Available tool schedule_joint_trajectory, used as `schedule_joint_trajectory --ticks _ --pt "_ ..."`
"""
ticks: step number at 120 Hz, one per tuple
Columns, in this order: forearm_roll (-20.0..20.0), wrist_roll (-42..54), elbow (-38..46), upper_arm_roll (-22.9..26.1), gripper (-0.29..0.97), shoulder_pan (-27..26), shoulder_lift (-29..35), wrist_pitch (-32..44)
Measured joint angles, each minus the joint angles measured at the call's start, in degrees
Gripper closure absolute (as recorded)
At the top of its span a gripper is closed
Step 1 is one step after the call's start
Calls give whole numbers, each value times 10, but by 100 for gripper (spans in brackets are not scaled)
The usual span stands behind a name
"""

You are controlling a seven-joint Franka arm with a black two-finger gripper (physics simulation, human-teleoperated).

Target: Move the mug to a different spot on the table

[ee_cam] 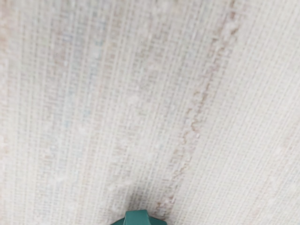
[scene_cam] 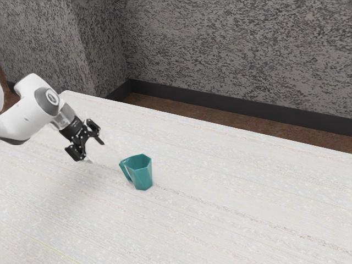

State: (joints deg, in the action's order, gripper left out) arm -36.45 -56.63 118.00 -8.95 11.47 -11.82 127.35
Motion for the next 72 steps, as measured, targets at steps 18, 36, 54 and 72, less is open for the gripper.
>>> schedule_joint_trajectory --ticks 18,36,54,72 --pt "144 17 -56 -1 1 -1 35 -49" --pt "262 74 -114 25 0 -3 53 -103" --pt "311 158 -147 37 0 -8 69 -150" --pt "327 247 -150 40 0 -9 84 -178"
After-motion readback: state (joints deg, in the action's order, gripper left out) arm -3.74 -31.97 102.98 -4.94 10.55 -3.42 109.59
